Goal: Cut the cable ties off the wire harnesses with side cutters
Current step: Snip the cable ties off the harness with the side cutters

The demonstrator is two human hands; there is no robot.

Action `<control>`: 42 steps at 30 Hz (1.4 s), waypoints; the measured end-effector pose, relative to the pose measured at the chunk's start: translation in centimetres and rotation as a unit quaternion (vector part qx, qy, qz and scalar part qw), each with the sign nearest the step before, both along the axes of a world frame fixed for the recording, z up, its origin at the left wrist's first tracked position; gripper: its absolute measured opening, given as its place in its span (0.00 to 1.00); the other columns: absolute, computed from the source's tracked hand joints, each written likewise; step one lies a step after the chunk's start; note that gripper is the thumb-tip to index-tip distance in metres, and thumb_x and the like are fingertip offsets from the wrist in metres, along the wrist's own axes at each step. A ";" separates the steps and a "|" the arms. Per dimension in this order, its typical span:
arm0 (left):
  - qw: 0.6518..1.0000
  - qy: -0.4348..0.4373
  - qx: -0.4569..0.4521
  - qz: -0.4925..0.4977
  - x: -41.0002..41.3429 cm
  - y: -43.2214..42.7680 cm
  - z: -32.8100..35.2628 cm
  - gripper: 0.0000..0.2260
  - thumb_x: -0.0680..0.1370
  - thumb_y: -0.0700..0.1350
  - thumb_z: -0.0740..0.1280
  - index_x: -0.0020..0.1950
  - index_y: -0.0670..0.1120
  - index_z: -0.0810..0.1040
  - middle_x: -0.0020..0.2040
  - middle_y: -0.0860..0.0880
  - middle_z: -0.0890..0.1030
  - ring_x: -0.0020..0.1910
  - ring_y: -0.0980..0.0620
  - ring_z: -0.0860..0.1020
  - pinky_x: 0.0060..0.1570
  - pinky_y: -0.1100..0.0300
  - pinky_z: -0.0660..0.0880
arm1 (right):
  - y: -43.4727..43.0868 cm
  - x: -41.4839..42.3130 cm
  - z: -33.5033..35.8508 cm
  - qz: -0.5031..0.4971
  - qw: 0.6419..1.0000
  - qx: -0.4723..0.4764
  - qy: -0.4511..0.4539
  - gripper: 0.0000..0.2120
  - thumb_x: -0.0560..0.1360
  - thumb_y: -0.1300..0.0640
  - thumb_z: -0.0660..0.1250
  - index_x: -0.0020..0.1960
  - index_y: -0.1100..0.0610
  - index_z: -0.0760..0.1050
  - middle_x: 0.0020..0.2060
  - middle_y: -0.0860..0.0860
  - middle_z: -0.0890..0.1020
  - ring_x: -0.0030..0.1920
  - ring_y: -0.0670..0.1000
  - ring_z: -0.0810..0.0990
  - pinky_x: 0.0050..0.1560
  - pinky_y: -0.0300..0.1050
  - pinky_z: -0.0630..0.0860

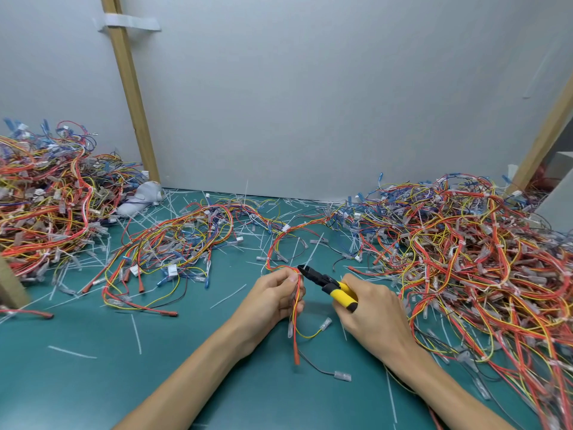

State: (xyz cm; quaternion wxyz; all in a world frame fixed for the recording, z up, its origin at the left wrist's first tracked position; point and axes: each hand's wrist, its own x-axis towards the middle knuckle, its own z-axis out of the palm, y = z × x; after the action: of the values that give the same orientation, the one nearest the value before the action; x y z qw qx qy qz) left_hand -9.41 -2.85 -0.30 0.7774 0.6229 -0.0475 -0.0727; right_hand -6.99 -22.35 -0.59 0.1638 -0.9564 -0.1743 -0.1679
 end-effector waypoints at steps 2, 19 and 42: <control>1.000 0.001 0.002 0.001 0.0 0.0 0.0 0.10 0.83 0.40 0.57 0.42 0.44 0.68 0.33 0.52 0.73 0.31 0.52 0.73 0.35 0.66 0.72 | 0.0 0.0 -0.1 0.008 0.999 0.033 0.006 0.16 0.71 0.49 0.67 0.35 0.48 0.59 0.24 0.47 0.66 0.30 0.56 0.69 0.28 0.47 0.60; 1.000 0.001 0.011 -0.012 0.0 0.0 -0.1 0.09 0.82 0.40 0.59 0.42 0.43 0.70 0.33 0.50 0.71 0.29 0.53 0.71 0.32 0.66 0.70 | -0.5 1.1 -0.1 0.026 0.882 0.469 0.038 0.13 0.75 0.39 0.60 0.52 0.44 0.77 0.42 0.46 0.83 0.46 0.50 0.82 0.49 0.49 0.77; 0.971 -0.078 0.018 -0.227 -0.6 0.5 0.4 0.07 0.70 0.44 0.64 0.35 0.42 0.74 0.30 0.51 0.75 0.25 0.56 0.66 0.29 0.64 0.67 | -1.2 1.5 -0.3 -0.003 0.946 0.314 0.080 0.36 0.64 0.40 0.67 0.71 0.44 0.70 0.54 0.43 0.78 0.49 0.43 0.78 0.53 0.46 0.75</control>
State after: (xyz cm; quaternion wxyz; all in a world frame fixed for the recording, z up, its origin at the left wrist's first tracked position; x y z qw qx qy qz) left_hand -10.00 -2.38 0.08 0.7232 0.6135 -0.2466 -0.1993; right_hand -5.50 -23.58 -0.93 0.4683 -0.8675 -0.0962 -0.1373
